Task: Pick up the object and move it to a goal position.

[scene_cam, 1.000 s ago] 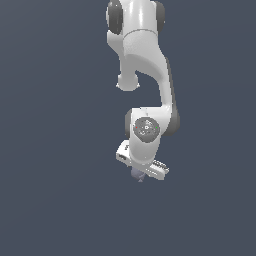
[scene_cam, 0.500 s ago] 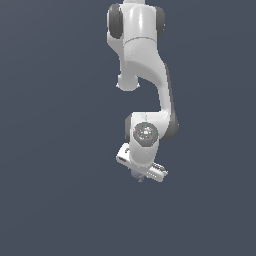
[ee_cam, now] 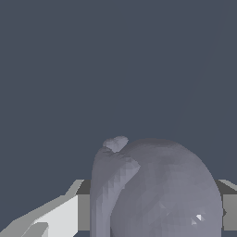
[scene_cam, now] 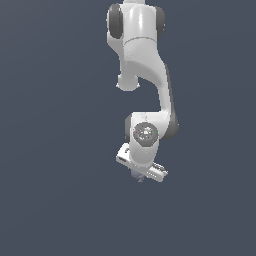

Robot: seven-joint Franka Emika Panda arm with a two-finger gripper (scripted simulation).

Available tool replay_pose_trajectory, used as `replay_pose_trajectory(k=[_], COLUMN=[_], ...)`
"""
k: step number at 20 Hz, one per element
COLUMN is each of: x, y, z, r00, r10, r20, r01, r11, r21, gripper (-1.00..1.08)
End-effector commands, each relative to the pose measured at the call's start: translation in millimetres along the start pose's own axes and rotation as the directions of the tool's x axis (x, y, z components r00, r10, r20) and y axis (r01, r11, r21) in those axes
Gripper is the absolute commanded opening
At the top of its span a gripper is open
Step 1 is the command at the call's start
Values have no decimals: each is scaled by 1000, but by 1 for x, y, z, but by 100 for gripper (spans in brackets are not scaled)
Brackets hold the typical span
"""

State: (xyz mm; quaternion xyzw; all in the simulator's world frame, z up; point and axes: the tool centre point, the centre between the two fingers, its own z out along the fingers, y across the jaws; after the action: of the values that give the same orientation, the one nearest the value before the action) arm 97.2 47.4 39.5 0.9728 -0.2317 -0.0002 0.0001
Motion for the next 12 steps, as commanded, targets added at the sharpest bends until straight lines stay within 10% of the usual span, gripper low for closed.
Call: replay_pose_trajectory(k=[1,12], x=[0,-4], y=[1,29], z=[-1,-23], r00=[1000,1000], r10=[0,0], r20=[0,0], r01=[0,0], r11=[1000,1000], r21=[0,0], gripper=[-100,-100])
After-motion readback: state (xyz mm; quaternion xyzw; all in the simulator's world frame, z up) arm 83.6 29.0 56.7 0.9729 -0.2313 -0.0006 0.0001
